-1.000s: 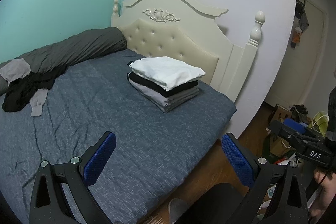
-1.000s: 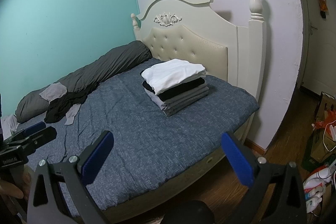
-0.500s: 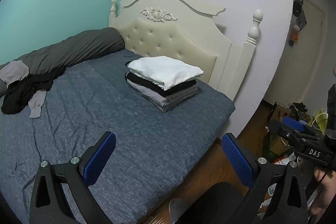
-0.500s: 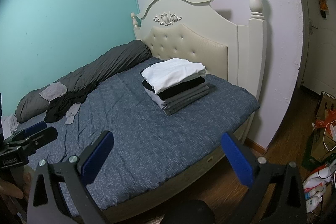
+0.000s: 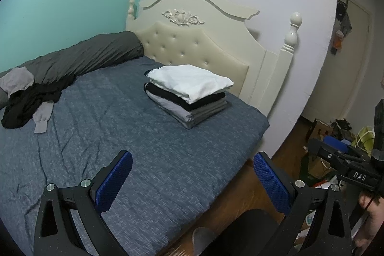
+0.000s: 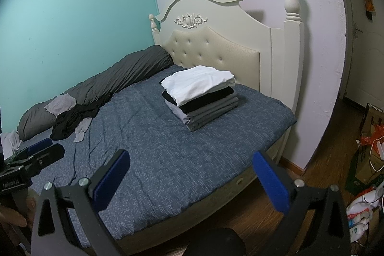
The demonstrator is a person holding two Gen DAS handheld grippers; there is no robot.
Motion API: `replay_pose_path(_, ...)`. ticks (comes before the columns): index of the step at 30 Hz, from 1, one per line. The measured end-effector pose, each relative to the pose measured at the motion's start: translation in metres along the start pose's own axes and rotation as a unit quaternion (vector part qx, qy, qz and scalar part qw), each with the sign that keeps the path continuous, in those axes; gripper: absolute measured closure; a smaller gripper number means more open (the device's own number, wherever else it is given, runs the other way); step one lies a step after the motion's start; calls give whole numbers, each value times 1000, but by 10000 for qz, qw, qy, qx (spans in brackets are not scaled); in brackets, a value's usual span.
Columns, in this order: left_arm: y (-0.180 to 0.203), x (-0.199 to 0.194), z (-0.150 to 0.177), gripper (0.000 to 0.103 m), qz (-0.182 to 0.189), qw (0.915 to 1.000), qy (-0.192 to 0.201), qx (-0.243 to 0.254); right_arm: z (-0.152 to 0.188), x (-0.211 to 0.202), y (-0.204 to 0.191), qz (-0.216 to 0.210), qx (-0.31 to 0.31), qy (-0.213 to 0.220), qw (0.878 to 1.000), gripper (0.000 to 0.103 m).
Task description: Fold clothes
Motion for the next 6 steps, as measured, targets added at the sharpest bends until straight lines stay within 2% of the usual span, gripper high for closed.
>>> replay_pose_path(6,0,2,1,0,-3,10000,-29,7,1,1,0,-1,-3,-9,10000,0)
Point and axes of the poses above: each gripper's, at about its wrist camera, not at the fingertips, and x roughly the way its jaws point, y to its right, z to its underside, the point moved 8 cm from there along x, roughly the way its jaws point, and after that the axes turned 11 degrees about y, right-handed, at the moved point
